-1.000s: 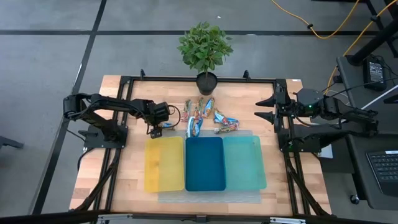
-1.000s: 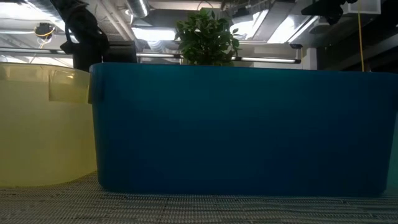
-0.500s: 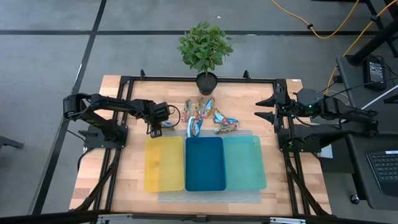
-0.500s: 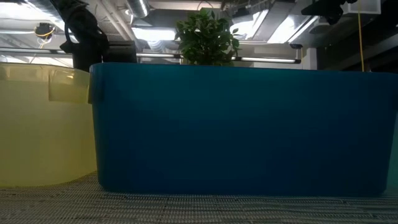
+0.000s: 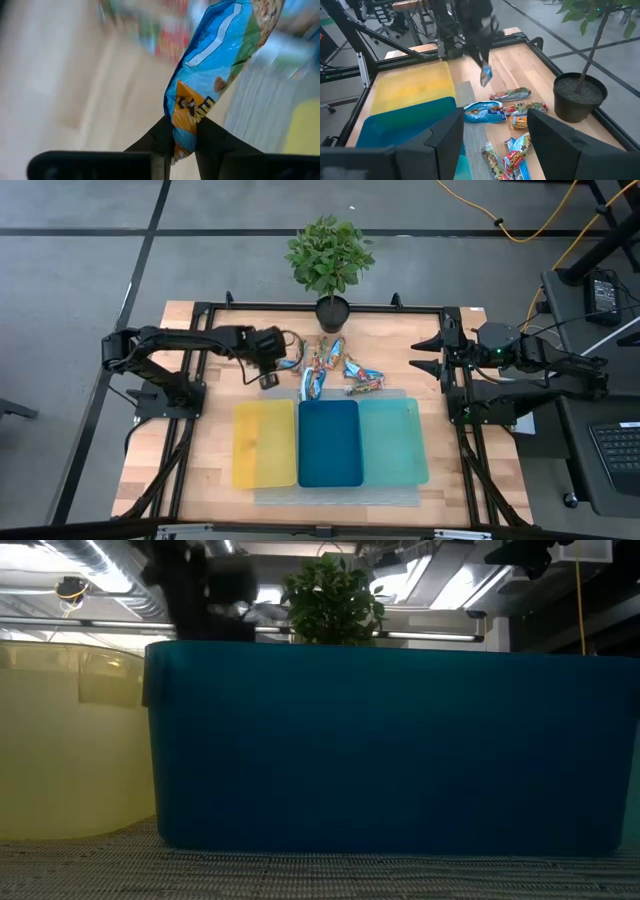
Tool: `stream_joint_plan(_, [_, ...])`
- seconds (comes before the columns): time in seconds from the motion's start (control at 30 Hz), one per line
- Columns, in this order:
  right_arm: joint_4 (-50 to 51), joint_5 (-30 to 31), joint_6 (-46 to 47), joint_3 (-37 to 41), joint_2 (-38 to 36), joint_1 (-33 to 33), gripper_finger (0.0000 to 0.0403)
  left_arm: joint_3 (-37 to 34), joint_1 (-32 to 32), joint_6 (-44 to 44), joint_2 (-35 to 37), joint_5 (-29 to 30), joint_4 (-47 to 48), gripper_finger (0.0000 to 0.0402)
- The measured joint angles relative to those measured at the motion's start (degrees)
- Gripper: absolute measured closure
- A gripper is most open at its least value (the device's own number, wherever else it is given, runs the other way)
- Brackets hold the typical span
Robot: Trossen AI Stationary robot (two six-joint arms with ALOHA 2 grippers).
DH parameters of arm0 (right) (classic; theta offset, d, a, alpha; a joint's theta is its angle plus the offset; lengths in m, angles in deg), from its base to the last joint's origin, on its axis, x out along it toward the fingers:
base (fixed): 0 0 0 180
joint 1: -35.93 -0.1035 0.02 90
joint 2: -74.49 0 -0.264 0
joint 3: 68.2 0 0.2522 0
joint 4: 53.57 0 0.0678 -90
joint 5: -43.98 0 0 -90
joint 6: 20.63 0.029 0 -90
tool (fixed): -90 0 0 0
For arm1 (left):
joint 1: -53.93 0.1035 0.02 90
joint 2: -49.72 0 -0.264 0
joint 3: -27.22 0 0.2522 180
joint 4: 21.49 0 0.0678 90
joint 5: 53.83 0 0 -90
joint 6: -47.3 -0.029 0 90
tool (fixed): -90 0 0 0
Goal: Pick and place Granola Bars by type
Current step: Put the yellow granola bar into the yellow bin
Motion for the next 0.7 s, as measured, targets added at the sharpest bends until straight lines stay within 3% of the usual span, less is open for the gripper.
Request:
stream_joint_plan(0.33, [0.0, 0.0, 0.2, 0.0, 0.0, 0.0, 0.0182, 21.0, -0.8, -1.4, 3.2, 0.4, 8.4, 0.0365])
stream_joint_plan(0.53, [0.0, 0.0, -0.2, 0.0, 0.0, 0.0, 0.0183, 25.1, -1.8, -0.4, 9.2, 0.8, 7.1, 0.0363])
stream_joint_plan(0.7, [0.0, 0.0, -1.6, 0.0, 0.1, 0.0, 0.0183, 25.3, -3.7, 5.5, 13.7, 0.9, 4.7, 0.0369])
